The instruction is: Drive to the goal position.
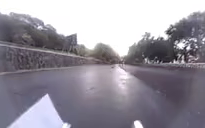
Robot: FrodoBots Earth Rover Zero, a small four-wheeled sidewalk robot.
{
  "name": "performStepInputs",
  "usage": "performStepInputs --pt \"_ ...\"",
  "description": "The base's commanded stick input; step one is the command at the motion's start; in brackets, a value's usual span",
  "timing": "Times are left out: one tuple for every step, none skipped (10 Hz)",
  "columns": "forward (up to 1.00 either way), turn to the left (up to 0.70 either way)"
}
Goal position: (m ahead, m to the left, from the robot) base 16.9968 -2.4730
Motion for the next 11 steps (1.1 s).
performStepInputs --pt "0.50 0.00" --pt "0.50 0.00" --pt "0.50 0.00" --pt "0.50 -0.03" --pt "0.50 -0.45" --pt "0.50 -0.14" --pt "0.50 0.00" --pt "0.50 0.00" --pt "0.50 0.00" --pt "0.50 -0.18" --pt "0.50 -0.50"
